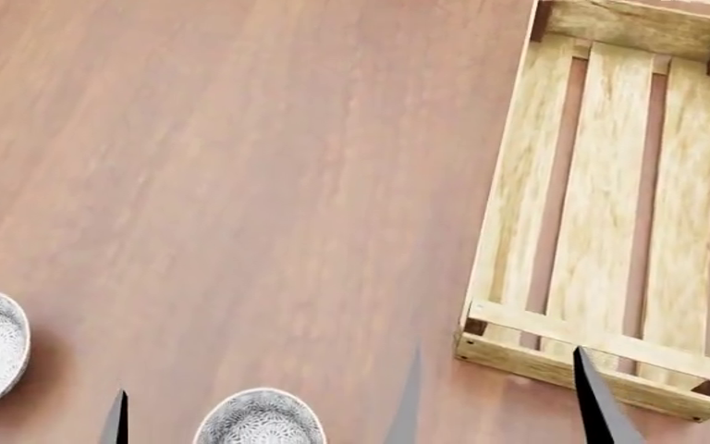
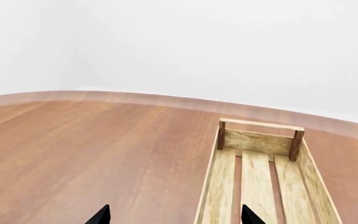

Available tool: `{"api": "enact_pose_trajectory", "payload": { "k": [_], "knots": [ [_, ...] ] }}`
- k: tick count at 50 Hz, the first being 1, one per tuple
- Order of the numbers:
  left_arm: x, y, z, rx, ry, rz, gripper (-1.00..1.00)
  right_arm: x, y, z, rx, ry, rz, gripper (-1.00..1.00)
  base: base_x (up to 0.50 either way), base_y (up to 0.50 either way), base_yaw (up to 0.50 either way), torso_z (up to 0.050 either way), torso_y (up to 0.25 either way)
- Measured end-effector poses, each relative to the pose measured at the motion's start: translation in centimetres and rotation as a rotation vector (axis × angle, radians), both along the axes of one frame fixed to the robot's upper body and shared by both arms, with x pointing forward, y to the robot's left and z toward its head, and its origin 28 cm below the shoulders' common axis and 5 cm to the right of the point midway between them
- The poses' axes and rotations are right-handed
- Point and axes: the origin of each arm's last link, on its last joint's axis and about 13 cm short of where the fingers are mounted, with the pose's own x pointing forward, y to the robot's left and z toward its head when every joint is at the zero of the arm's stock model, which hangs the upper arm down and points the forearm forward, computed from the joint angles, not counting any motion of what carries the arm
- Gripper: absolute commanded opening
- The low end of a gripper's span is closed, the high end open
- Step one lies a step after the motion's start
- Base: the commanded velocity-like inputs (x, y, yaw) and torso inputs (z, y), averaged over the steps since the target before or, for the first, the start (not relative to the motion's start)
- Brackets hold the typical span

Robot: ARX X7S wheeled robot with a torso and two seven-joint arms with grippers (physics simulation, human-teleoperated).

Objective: Stack the right bowl on the left bowl and place them in the tray.

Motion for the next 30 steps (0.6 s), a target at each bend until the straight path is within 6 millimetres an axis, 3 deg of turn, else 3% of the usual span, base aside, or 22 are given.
{"api": "enact_pose_trajectory", "payload": {
  "k": [18, 30],
  "knots": [
    [0.1, -0.2, -0.5, -0.094, 0.166, -0.115, 1.00, -0.1, -0.3, 0.1, 0.005, -0.003, -0.010, 1.00, 0.00, 0.00, 0.00, 0.004, -0.021],
    [1.9, 0.1, -1.1, -0.174, 0.286, -0.200, 1.00, 0.0, -0.5, 0.1, 0.011, -0.002, -0.015, 1.00, 0.00, 0.00, 0.00, 0.000, 0.000]
  ]
}}
